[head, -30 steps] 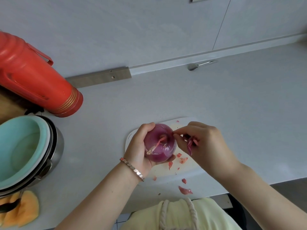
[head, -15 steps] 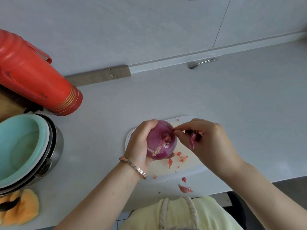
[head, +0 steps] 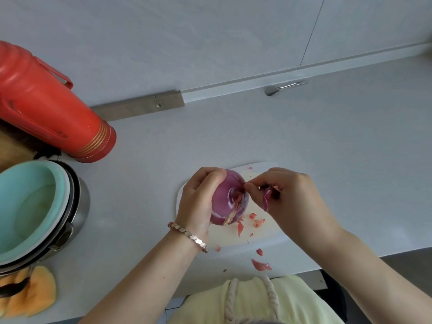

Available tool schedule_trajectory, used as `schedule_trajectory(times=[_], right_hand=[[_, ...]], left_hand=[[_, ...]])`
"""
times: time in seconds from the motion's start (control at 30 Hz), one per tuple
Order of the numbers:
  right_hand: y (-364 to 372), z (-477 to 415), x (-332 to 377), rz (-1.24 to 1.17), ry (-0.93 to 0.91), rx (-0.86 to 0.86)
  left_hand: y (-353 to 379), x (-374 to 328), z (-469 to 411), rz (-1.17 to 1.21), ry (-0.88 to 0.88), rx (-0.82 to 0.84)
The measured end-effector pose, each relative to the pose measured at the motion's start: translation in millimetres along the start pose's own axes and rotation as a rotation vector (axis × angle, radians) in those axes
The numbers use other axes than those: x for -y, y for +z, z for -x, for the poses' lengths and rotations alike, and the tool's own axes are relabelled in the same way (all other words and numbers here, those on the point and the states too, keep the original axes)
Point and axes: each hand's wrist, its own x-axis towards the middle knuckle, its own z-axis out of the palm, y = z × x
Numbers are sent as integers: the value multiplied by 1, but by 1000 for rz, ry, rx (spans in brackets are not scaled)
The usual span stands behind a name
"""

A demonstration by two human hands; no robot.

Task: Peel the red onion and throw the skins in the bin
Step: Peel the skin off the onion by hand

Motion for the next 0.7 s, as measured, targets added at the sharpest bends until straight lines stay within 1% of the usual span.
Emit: schedule_trajectory(times=[0.17, 0.23, 0.33, 0.4, 0.5, 0.7], right_hand=[[4, 1, 2, 99, -30, -26], [5, 1, 3, 116, -28, -31], [1, -1, 0, 7, 42, -23], [-2, -1, 1, -44, 27, -39], [-4, -1, 7, -41, -47, -50], [-2, -1, 6, -65, -13, -43]], left_hand=[[0, 5, -1, 2, -9, 1], [0, 5, 0, 9, -39, 15], [-4, 5, 1, 42, -91, 60], [-6, 6, 0, 90, -117, 95], [-5, 4, -1, 96, -93, 110], [-3, 7, -2, 80, -18, 51]])
